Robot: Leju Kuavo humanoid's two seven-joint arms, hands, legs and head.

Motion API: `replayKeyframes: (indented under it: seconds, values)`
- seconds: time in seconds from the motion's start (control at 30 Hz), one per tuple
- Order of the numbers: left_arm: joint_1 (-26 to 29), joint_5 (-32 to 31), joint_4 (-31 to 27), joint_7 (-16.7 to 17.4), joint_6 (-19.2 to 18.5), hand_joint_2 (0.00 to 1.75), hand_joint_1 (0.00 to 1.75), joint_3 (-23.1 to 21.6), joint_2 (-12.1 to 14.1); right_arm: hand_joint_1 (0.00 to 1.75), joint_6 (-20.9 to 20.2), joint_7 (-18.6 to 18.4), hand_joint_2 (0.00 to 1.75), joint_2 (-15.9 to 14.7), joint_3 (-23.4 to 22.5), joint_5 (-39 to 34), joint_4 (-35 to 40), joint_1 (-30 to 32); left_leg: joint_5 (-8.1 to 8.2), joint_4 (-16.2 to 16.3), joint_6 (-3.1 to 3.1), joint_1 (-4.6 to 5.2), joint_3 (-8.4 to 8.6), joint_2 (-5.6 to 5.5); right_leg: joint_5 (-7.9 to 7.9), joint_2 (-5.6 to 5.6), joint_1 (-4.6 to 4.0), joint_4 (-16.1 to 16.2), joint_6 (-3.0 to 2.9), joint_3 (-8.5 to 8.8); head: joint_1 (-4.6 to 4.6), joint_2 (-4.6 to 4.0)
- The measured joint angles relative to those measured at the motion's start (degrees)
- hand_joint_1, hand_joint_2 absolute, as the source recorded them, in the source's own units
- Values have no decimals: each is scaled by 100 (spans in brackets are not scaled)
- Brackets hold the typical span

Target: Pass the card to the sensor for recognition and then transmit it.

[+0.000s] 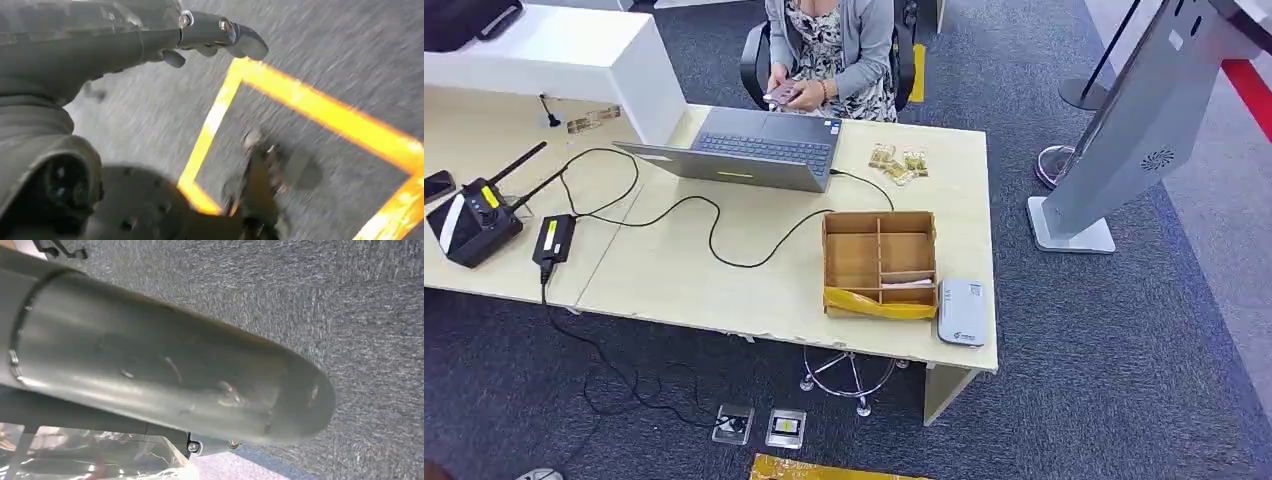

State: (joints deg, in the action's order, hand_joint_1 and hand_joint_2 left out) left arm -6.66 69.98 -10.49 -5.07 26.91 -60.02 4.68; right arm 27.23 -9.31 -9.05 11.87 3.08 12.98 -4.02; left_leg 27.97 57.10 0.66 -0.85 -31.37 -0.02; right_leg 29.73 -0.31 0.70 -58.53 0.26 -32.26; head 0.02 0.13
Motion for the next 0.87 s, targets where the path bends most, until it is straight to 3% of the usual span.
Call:
replayKeyframes:
  seconds: [0.07, 0.17, 0.37, 0.63, 0.87]
  values:
    - [-29, -421, 0, -196, 261, 0, 0, -125, 20, 0, -9, -98, 0, 0, 0, 0, -2, -1, 0, 0, 0, 0, 0, 0, 0, 0, 0, 0, 0, 0, 0, 0]
    - [-65, -390, 0, -321, 649, 0, 0, -194, 35, 0, 0, -218, 0, 0, 2, 13, -2, 1, 0, 0, 0, 0, 0, 0, 0, 0, 0, 0, 0, 1, 0, 0]
    - [-67, -97, 0, -107, 587, 0, 0, -238, 79, 0, -9, -269, 0, 2, 2, 2, -2, 0, 0, 0, 0, 0, 0, 0, 0, 0, 0, 0, 0, 1, 0, 0]
    - [-67, -38, 0, -85, 358, 0, 0, -238, 85, 0, -7, -68, 0, 9, 2, -15, -2, 0, 0, 0, 0, 0, 0, 0, 0, 0, 0, 0, 0, 1, 0, 0]
    - [-68, -144, 0, -85, 513, 0, 0, -238, 85, 0, -7, -52, 0, 15, 2, -33, -2, 0, 0, 0, 0, 0, 0, 0, 0, 0, 0, 0, 0, 1, 0, 0]
